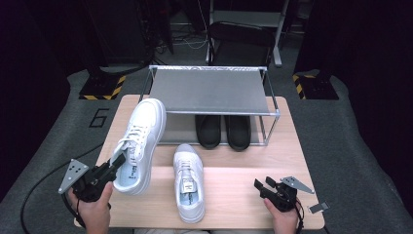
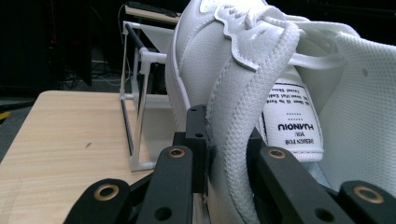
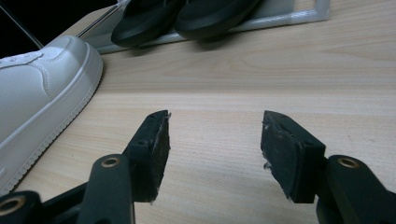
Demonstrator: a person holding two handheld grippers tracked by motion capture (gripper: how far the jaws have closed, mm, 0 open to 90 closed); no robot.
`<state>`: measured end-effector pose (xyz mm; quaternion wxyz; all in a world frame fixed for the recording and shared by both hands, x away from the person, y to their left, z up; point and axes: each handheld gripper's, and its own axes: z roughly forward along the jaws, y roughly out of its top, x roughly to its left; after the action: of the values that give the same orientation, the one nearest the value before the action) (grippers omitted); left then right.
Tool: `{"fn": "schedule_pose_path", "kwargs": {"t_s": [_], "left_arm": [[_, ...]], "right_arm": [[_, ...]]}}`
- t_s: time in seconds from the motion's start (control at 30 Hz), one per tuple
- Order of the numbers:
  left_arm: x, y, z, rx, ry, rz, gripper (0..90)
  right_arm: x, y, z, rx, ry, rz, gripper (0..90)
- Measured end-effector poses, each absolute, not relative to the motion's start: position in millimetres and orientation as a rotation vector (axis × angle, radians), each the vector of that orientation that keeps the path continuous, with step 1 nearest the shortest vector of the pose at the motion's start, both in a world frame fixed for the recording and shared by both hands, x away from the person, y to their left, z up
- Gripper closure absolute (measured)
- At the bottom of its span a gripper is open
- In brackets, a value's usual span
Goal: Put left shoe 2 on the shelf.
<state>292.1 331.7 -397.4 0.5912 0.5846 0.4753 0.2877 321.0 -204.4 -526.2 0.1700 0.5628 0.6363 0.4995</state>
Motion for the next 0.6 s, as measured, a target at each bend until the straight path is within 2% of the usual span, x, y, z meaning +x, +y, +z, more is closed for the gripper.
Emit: {"fn": "schedule_pose_path", "kwargs": {"t_s": [0.6], "left_arm": [[317.7,318.2,-373.7,1.368,1.068,0.669,80.7]], "right_arm": [[320.5,-206.0,-526.4,1.624,1.795,1.430,41.8]]}}
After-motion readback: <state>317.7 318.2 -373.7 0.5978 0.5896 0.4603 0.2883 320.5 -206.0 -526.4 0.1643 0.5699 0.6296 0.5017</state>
